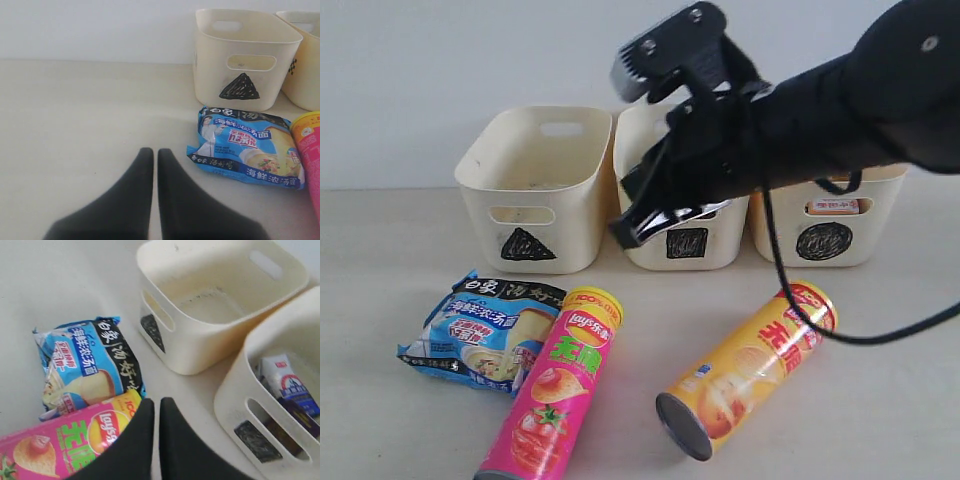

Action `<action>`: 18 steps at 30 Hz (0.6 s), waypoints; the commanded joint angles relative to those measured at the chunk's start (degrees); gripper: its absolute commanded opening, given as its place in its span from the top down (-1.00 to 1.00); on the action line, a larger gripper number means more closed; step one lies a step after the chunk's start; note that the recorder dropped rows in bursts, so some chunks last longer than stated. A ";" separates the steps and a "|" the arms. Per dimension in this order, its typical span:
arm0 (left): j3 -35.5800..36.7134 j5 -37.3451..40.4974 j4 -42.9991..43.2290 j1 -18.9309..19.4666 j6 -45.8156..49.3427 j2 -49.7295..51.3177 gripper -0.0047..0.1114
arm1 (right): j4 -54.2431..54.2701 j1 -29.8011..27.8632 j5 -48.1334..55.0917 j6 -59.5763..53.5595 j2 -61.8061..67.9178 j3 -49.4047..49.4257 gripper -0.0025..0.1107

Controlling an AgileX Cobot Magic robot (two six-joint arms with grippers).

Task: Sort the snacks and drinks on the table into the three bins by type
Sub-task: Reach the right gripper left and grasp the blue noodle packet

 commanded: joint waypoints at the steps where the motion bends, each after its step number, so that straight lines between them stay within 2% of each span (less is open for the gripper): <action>1: -0.13 -0.42 -0.41 0.06 0.00 -0.15 0.84 | -2.89 8.54 -10.78 -2.74 -0.72 2.87 0.96; 4: -0.13 -0.42 -0.41 0.06 0.00 -0.15 0.84 | -3.52 13.14 -14.47 -8.24 -0.72 4.31 0.96; 8: -0.13 -0.42 -0.41 0.06 0.00 -0.15 0.84 | -4.16 17.76 -10.92 -22.35 -0.05 4.61 0.96; 10: -0.13 -0.42 -0.41 0.06 0.00 -0.15 0.84 | -4.16 19.97 -11.77 -23.64 0.89 4.61 0.96; 18: -0.13 -0.42 -0.41 0.06 0.00 -0.15 0.84 | -1.35 28.28 -28.05 -29.15 9.20 4.61 0.96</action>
